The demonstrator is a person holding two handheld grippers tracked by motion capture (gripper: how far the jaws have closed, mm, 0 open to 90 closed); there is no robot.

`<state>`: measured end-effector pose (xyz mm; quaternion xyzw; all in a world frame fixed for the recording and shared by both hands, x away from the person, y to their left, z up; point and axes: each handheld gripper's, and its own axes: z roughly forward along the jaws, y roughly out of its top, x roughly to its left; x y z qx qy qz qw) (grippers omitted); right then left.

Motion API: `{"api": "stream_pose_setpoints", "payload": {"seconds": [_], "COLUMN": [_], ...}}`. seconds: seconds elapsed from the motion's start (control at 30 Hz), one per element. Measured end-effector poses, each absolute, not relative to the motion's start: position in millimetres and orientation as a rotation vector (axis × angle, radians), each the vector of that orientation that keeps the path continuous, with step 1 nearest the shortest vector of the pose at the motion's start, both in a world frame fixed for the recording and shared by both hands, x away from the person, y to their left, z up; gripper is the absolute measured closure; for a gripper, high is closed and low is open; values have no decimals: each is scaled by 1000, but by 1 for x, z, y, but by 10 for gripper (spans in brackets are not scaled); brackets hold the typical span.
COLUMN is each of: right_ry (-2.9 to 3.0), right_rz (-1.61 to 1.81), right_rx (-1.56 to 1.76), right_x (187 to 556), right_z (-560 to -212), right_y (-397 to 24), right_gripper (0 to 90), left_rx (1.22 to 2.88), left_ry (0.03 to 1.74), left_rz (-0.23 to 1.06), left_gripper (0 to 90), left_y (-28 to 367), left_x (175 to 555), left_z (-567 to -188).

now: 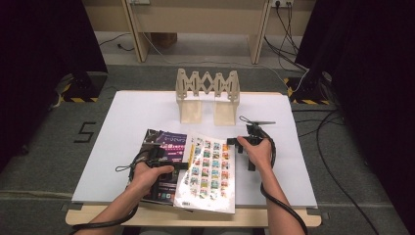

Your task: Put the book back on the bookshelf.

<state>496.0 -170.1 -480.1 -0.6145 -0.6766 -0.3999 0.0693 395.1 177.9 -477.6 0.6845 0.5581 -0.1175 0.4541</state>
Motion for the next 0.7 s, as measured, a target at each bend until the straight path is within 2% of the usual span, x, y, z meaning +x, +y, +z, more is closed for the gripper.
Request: {"api": "stream_pose_setpoints", "payload": {"seconds": [0.17,0.2,0.3,0.7], "right_ry": [-1953,-2012,-2005,-1935], "right_rz": [-1205,-1139,-1126,-1163], "right_rx": [-1800,-1756,-1749,-1673], "right_x": [492,489,487,476], "right_z": [-475,-473,-474,-468], "right_y": [-179,-173,-173,-172], "right_gripper": [575,541,542,613], "left_rx": [1677,1676,1681,1704], "left_ry": [1389,1390,1388,1394], "left_rz": [-281,-283,-283,-272], "left_gripper": [706,706,704,670], "left_y": [177,178,178,177], "left_x": [393,394,394,396], "left_z": [-478,-478,-478,-477]}}
